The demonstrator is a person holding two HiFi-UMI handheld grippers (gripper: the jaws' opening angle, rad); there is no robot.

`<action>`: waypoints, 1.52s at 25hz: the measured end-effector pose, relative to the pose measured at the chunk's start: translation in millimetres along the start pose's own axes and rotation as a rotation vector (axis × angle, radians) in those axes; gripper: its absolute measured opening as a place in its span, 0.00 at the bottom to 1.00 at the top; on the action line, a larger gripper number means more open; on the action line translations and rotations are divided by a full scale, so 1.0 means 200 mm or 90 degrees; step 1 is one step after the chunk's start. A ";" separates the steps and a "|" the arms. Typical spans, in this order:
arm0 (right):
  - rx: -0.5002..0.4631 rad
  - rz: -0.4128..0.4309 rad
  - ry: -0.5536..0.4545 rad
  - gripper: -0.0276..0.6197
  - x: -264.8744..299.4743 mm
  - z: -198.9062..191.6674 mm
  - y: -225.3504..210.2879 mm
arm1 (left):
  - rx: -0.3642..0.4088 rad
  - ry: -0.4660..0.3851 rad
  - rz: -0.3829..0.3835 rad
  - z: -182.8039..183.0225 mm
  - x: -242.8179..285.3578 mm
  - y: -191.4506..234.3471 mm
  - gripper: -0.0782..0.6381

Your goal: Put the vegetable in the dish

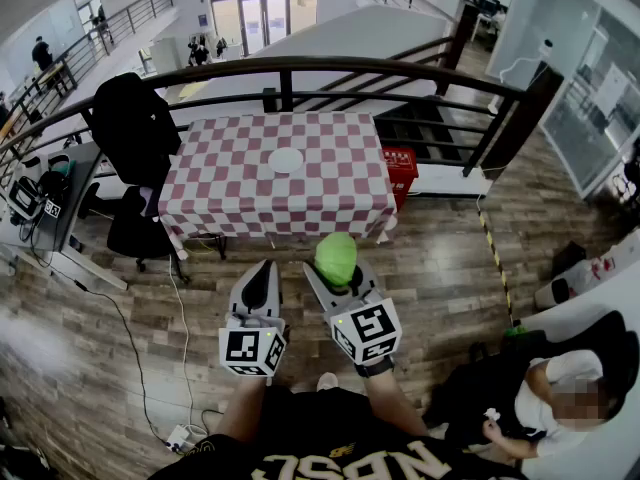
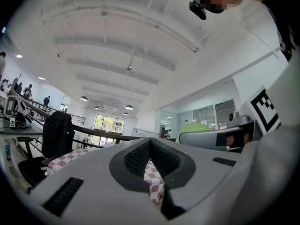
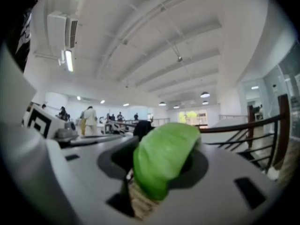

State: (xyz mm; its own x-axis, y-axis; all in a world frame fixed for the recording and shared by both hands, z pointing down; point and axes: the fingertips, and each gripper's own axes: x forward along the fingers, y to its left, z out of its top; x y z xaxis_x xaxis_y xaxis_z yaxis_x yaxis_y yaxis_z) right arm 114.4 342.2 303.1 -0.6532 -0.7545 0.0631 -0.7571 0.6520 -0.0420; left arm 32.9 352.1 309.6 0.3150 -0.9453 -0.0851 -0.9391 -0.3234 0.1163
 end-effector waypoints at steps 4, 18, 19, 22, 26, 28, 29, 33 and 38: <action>0.002 0.001 0.005 0.35 -0.07 -0.04 -0.06 | -0.001 0.021 -0.005 -0.07 0.03 -0.10 0.13; 0.050 0.004 0.018 0.35 0.04 -0.15 -0.25 | -0.007 0.069 0.001 -0.21 0.11 -0.06 0.13; 0.052 0.004 0.021 0.35 0.08 -0.16 -0.26 | -0.011 0.072 0.003 -0.23 0.14 -0.03 0.13; 0.055 0.004 0.032 0.35 0.20 -0.21 -0.31 | -0.020 0.081 0.002 -0.29 0.26 0.05 0.13; 0.053 -0.005 0.044 0.35 0.43 -0.27 -0.41 | -0.033 0.083 -0.009 -0.37 0.48 0.21 0.13; 0.051 -0.010 0.048 0.35 0.59 -0.28 -0.47 | -0.036 0.089 -0.018 -0.41 0.63 0.32 0.13; 0.051 -0.012 0.054 0.35 0.68 -0.29 -0.51 | -0.040 0.093 -0.021 -0.42 0.71 0.39 0.13; 0.049 -0.022 0.083 0.35 1.04 -0.32 -0.65 | -0.050 0.089 -0.037 -0.41 1.03 0.63 0.13; 0.049 -0.026 0.076 0.35 1.49 -0.24 -0.78 | -0.043 0.084 -0.057 -0.34 1.39 0.93 0.13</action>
State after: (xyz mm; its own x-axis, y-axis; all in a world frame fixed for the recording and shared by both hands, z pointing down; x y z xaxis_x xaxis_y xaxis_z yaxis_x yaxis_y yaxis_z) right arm 38.8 18.6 375.5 -0.6193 -0.7633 0.1840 -0.7847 0.6095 -0.1131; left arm -44.5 26.4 374.2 0.4163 -0.9087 0.0314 -0.8965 -0.4045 0.1805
